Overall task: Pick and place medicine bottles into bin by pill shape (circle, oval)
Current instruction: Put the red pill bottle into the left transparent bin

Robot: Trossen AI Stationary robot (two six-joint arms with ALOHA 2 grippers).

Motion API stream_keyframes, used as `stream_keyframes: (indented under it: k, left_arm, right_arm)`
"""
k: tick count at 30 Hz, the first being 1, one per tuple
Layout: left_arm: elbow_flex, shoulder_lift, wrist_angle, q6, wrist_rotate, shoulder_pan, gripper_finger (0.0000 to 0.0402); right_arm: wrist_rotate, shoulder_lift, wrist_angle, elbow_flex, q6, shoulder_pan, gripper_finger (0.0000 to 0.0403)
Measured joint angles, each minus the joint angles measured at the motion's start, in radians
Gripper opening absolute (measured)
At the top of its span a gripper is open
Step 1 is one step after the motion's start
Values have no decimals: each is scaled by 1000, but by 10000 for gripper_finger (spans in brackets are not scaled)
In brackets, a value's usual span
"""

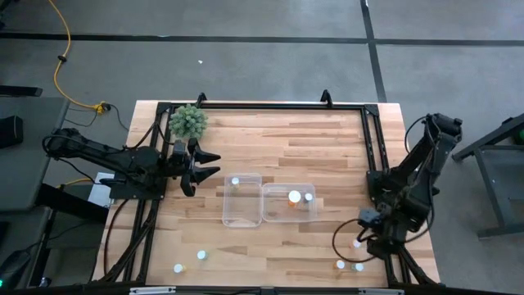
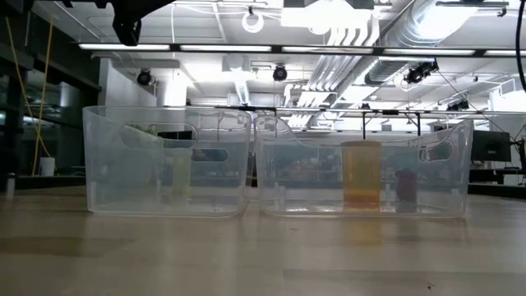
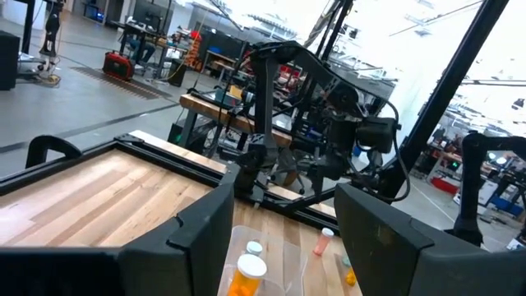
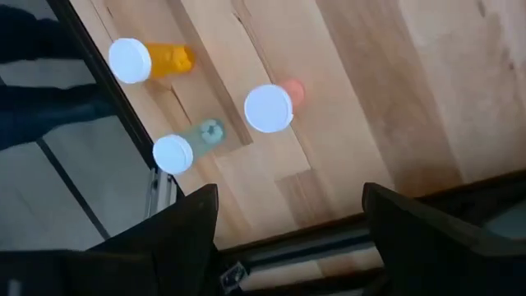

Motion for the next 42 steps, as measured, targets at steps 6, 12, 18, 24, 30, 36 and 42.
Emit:
stream_keyframes:
  k: [6, 12, 18, 24, 30, 36, 42]
  left_arm:
    - [0, 0, -2, 0, -1, 0, 200]
    - [0, 0, -2, 0, -2, 0, 200]
    - [0, 0, -2, 0, -33, 0, 200]
    - [0, 0, -2, 0, -38, 0, 200]
    - [0, 0, -2, 0, -38, 0, 200]
    - [0, 0, -2, 0, -38, 0, 200]
    - [0, 0, -2, 0, -38, 0, 200]
  right_arm:
    - [51, 21, 137, -93, 72, 80, 293]
    - [64, 100, 264, -163, 65, 100, 293]
    - [166, 185, 303, -162, 21, 100, 293]
    - [203, 254, 346, -162, 16, 100, 293]
    - [253, 289, 372, -161, 18, 100, 293]
    - [264, 293, 368, -161, 17, 100, 293]
    - [265, 293, 368, -161, 16, 100, 269]
